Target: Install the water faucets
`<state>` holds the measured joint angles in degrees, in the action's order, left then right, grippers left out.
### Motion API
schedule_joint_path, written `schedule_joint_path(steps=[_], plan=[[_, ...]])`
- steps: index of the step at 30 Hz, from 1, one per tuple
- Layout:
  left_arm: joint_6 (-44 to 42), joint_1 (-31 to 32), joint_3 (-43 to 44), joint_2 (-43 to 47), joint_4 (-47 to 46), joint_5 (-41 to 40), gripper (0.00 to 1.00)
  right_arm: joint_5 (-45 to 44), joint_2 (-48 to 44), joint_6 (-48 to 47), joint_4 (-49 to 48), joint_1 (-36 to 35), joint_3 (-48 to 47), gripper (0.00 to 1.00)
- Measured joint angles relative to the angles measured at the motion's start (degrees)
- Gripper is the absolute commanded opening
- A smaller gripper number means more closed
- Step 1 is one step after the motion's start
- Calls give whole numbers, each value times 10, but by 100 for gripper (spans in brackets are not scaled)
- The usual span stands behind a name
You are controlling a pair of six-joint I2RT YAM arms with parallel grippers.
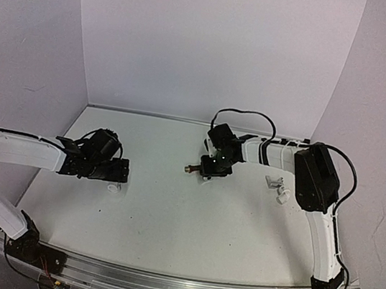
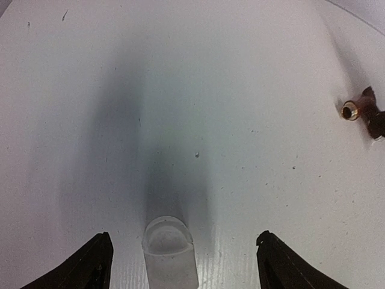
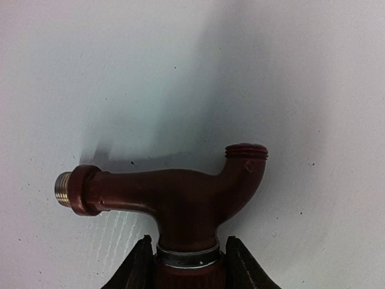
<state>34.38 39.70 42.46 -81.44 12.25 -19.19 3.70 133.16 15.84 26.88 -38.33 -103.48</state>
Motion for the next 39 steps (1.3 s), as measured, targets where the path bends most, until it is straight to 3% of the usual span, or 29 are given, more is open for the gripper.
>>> schedule_joint_path(steps=[2,8,13,21,25,32,36,39], plan=[[0,0,15,26,22,2,92,3,0,-7,-3,0,1,15],[2,0,103,85,56,50,96,15,-21,-22,-36,0,39,1],[42,-1,153,83,22,180,96,28,-117,-25,-85,-11,153,0],[148,-1,131,3,-128,385,94,48,-299,3,-197,-79,265,0],[169,5,130,-30,-171,431,83,63,-323,30,-240,-103,274,0],[188,12,127,-33,-215,450,50,64,-323,52,-258,-119,282,0],[191,11,117,-32,-221,450,38,60,-323,58,-262,-125,283,0],[192,11,112,-31,-223,447,34,58,-323,61,-263,-129,283,0]])
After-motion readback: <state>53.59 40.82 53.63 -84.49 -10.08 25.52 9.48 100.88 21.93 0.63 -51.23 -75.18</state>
